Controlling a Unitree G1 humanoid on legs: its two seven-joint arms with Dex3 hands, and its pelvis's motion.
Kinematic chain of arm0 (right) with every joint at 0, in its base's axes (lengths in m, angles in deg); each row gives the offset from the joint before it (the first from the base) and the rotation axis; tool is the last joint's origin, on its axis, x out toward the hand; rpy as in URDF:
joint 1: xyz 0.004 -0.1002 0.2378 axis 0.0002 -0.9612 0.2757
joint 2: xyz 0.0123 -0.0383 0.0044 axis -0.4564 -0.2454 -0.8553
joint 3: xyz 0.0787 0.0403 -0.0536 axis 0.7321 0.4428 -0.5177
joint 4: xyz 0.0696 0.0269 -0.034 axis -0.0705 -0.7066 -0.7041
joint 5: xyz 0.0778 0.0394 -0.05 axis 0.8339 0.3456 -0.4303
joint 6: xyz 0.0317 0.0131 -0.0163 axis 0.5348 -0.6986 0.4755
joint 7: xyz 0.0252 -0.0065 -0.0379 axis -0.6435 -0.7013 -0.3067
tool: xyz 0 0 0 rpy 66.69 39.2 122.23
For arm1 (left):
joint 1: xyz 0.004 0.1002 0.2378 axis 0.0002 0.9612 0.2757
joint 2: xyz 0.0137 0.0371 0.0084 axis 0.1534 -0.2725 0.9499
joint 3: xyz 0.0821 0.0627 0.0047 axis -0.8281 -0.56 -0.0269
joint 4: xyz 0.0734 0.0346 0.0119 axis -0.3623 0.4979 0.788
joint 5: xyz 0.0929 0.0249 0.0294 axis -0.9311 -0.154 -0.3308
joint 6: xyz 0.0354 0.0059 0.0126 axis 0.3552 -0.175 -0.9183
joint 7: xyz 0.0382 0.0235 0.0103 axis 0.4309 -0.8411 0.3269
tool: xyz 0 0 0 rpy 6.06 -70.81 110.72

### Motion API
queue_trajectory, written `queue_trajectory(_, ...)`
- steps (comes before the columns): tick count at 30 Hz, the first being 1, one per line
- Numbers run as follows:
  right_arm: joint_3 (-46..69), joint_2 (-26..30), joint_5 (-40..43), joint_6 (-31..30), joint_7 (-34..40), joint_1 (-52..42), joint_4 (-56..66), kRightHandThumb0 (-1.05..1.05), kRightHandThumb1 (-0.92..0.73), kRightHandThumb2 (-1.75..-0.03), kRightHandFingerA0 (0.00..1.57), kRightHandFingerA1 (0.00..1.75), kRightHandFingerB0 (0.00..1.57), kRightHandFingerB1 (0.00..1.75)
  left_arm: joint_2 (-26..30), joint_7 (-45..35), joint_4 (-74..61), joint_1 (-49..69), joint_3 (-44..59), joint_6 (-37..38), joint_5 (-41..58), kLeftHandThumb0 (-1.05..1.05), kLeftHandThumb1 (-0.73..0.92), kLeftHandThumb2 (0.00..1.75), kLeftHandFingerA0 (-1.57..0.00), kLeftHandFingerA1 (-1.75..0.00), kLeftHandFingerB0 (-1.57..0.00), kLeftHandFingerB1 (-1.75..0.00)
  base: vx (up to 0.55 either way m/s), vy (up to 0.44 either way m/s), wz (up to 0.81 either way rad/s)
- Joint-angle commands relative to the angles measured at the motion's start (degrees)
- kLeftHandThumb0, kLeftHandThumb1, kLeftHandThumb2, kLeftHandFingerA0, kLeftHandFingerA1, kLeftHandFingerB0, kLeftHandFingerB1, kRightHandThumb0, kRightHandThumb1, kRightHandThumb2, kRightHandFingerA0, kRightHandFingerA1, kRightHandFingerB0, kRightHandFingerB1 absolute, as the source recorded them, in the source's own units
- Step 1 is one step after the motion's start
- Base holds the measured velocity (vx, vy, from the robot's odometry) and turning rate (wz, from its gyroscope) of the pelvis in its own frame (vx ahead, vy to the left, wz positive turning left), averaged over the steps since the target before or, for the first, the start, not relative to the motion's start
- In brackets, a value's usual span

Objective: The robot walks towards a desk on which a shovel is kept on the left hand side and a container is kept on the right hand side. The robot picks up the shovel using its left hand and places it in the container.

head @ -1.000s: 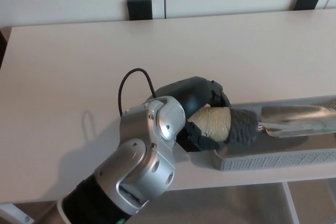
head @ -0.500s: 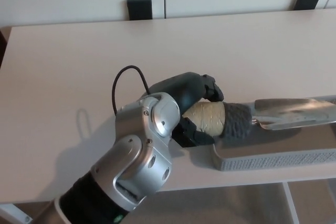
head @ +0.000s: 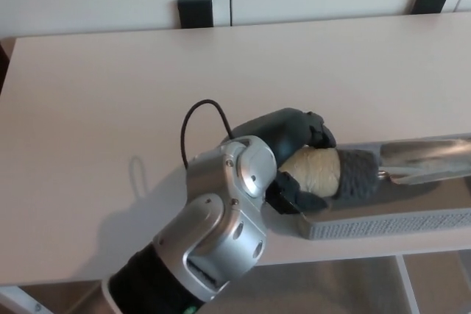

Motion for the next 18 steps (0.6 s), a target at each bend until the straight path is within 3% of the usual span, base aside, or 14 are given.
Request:
queue_trajectory(1, 0.11, 1.11, 0.42, 0.77, -0.68, 0.06, -0.30, -0.45, -0.68, -0.60, 0.64, 0.54, 0.46, 0.40, -0.45, -0.57, -1.77, -1.35, -3.18, -0.66, -0.13, -0.86, 0.54, 0.87, -0.14, -0.46, -0.06, -0.23, 0.00, 0.000, 0.00)
queue_trajectory(2, 0.14, 1.08, 0.44, 0.84, -0.68, 0.31, -0.64, -0.46, -0.68, -0.60, 0.64, 0.54, 0.46, 0.41, -0.34, -0.88, -2.01, -1.67, -3.83, -0.70, -0.18, -0.86, 0.67, 0.62, -0.16, -0.35, -0.04, -0.22, 0.00, 0.000, 0.00)
queue_trajectory(3, -0.03, 1.23, 0.16, 1.10, -0.66, 0.42, -0.89, -0.46, -0.68, -0.60, 0.66, 0.55, 0.46, 0.41, -0.26, -1.21, -2.54, -1.79, -4.46, -1.12, -0.33, -0.90, 0.58, 0.96, -0.06, -0.40, -0.11, -0.14, 0.00, 0.000, 0.00)
queue_trajectory(6, -0.18, 1.56, -0.17, 1.31, -0.71, 0.35, -0.73, -0.46, -0.68, -0.60, 0.68, 0.56, 0.46, 0.41, 0.00, -1.60, -3.98, -1.92, -5.55, -2.10, -0.55, -0.89, 0.59, 0.98, -0.03, -0.32, -0.10, -0.14, 0.00, 0.000, 0.00)
queue_trajectory(9, -0.36, 1.69, -0.09, 0.51, -1.22, 0.00, 0.25, -0.45, -0.69, -0.60, 0.67, 0.56, 0.46, 0.41, 0.13, -1.07, -5.41, -1.12, -5.91, -2.49, -0.38, -0.92, 0.62, 1.00, -0.07, -0.42, -0.12, -0.15, 0.00, 0.000, 0.00)
queue_trajectory(10, -0.51, 1.84, -0.23, 0.65, -1.33, 0.08, 0.17, -0.45, -0.69, -0.60, 0.67, 0.56, 0.46, 0.41, 0.24, -0.97, -5.79, -0.94, -5.88, -2.23, -0.23, -0.90, 0.75, 0.63, -0.11, -0.32, -0.04, -0.23, 0.00, 0.000, 0.00)
queue_trajectory(11, -0.54, 1.87, -0.23, 0.64, -1.34, 0.09, 0.19, -0.45, -0.69, -0.60, 0.67, 0.56, 0.46, 0.41, 0.30, -0.93, -5.90, -0.95, -5.93, -2.29, -0.15, -0.90, 0.75, 0.63, -0.11, -0.32, -0.04, -0.23, 0.00, 0.000, 0.00)
queue_trajectory(12, -0.63, 1.90, -0.34, 0.60, -1.31, 0.21, -0.01, -0.46, -0.68, -0.60, 0.68, 0.55, 0.47, 0.41, 0.55, -0.78, -6.45, -0.83, -6.09, -2.07, -0.27, -0.88, 0.60, 1.00, -0.02, -0.35, -0.09, -0.16, 0.00, 0.000, 0.00)
queue_trajectory(14, -0.88, 1.89, -0.46, 0.51, -1.37, 0.66, -0.25, -0.46, -0.68, -0.60, 0.68, 0.56, 0.47, 0.41, 1.25, -0.63, -7.31, -0.74, -6.06, -1.63, -0.35, -0.87, 0.60, 1.00, -0.03, -0.38, -0.07, -0.16, 0.00, 0.000, 0.00)
queue_trajectory(15, -0.89, 1.93, -0.43, 0.35, -1.33, 0.57, -0.09, -0.46, -0.68, -0.60, 0.68, 0.55, 0.48, 0.41, 1.73, -0.60, -8.18, -0.69, -5.84, -1.36, -0.34, -0.96, 0.66, 1.02, -0.05, -0.29, -0.12, -0.11, 0.00, 0.000, 0.00)
queue_trajectory(18, -0.97, 2.26, -0.51, 0.20, -1.33, 0.10, 0.50, -0.47, -0.68, -0.60, 0.68, 0.55, 0.48, 0.41, 2.45, -1.46, -11.91, -0.96, -4.23, -2.57, 0.12, -0.95, 0.64, 1.01, -0.05, -0.17, -0.11, -0.11, 0.00, 0.000, 0.00)
